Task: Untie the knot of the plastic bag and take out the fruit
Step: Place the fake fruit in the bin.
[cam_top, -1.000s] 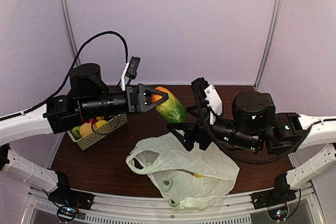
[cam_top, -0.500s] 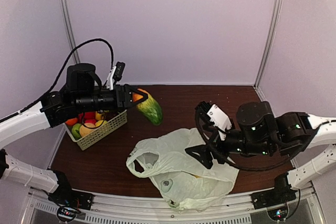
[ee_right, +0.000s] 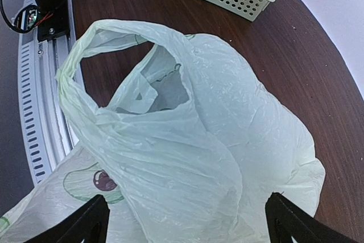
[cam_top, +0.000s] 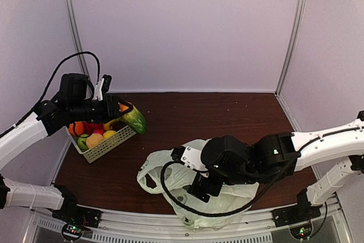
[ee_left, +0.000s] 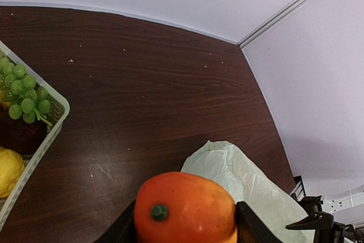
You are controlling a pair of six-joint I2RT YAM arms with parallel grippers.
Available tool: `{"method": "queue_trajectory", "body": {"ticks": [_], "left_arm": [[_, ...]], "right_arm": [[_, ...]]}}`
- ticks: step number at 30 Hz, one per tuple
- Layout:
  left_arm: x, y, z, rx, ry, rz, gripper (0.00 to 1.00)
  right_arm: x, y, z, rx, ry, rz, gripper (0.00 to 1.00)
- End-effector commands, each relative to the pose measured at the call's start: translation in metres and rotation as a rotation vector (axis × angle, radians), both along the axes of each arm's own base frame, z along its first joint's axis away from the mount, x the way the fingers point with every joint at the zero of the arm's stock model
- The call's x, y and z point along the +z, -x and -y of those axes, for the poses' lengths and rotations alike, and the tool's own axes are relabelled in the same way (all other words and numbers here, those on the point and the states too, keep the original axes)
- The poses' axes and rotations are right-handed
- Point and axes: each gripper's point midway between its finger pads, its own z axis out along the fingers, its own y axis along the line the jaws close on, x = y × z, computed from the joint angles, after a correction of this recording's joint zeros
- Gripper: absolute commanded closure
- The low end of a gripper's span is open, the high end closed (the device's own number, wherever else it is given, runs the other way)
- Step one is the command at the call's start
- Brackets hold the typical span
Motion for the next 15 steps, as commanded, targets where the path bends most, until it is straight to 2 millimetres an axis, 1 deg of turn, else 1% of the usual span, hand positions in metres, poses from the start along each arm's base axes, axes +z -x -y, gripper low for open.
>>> {"method": "queue_trajectory", "body": {"ticks": [1,6,9,11,13,15], "left_arm": [[-0.011,-0.002,-0.017,0.01,-0.053,-0.008,0.57],[-0.021,-0.015,-0.04,0.069,-0.121,-0.024,0.57],[-0.026,-0.022,-0.055,0.102,-0.162,-0.032,0.57],[-0.029,-0.028,-0.066,0.128,-0.195,-0.036,0.57],[-0.034,-0.034,-0.081,0.165,-0.253,-0.042,0.57],[-0.04,-0.041,-0.096,0.208,-0.31,-0.056,0.57]], "right_arm": [[0.009,-0.014,-0.007,-0.038,0.015,0.092,0.04],[0.002,-0.018,-0.015,-0.047,0.027,0.111,0.05],[-0.005,-0.017,-0.019,-0.038,0.039,0.106,0.09],[-0.01,-0.017,-0.022,-0.035,0.049,0.107,0.14],[-0.013,-0.021,-0.024,-0.048,0.054,0.12,0.19],[-0.013,-0.026,-0.025,-0.075,0.056,0.137,0.28]]}}
